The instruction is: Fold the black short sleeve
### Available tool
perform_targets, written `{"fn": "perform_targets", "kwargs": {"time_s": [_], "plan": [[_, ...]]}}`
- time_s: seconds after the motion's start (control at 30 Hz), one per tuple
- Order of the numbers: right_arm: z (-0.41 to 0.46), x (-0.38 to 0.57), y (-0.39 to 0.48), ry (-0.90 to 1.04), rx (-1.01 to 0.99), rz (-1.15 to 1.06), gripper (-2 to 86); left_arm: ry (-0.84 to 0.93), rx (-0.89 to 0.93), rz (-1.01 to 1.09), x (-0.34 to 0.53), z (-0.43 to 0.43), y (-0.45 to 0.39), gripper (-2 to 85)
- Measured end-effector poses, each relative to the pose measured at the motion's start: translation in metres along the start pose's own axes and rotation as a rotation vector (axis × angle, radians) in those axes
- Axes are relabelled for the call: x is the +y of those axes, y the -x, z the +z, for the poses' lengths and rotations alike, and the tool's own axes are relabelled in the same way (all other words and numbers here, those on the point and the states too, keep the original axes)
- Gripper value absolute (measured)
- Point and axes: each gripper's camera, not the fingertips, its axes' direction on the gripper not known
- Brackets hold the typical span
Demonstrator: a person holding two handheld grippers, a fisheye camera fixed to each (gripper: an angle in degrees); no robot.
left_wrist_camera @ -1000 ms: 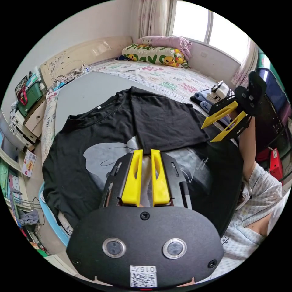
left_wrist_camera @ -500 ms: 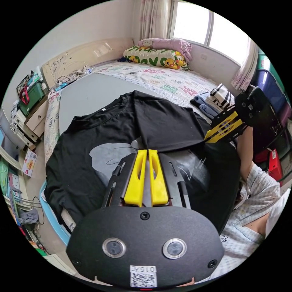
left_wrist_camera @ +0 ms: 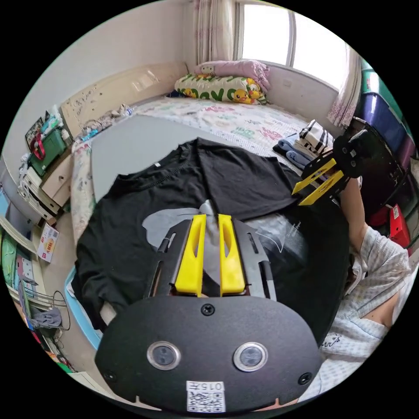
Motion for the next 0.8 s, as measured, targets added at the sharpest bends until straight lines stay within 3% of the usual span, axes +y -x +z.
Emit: {"fn": "perform_targets", "kwargs": {"time_s": [0.13,0.23,0.3,0.37,0.57,0.67,0.8], "plan": [[-0.036,0.02,-0.014,-0.264,-0.064,0.077,11.0,-0.289,-0.13,-0.243,0.134,-0.098,0.021,6.2],[-0.046,0.026,-0.012,-0.363,-0.019,0.102,10.3,-0.472,-0.343,-0.644,0.284,-0.136,0.067,7.4],[-0.044,0.027,-0.011,-0.398,0.041,0.13,9.4,-0.507,-0.391,-0.899,0.379,-0.131,0.095,8.2],[-0.038,0.026,-0.012,-0.417,0.08,0.167,8.5,-0.471,-0.247,-1.138,0.486,-0.084,0.131,9.9],[-0.014,0.019,-0.036,-0.348,0.003,0.277,8.5,-0.377,0.13,-1.566,0.669,0.064,0.145,14.7],[-0.003,0.02,-0.046,-0.308,-0.014,0.322,8.5,-0.445,0.381,-1.675,0.727,0.125,0.134,15.4],[0.004,0.018,-0.054,-0.274,-0.024,0.358,8.5,-0.438,0.447,-1.635,0.717,0.152,0.122,13.7]]}}
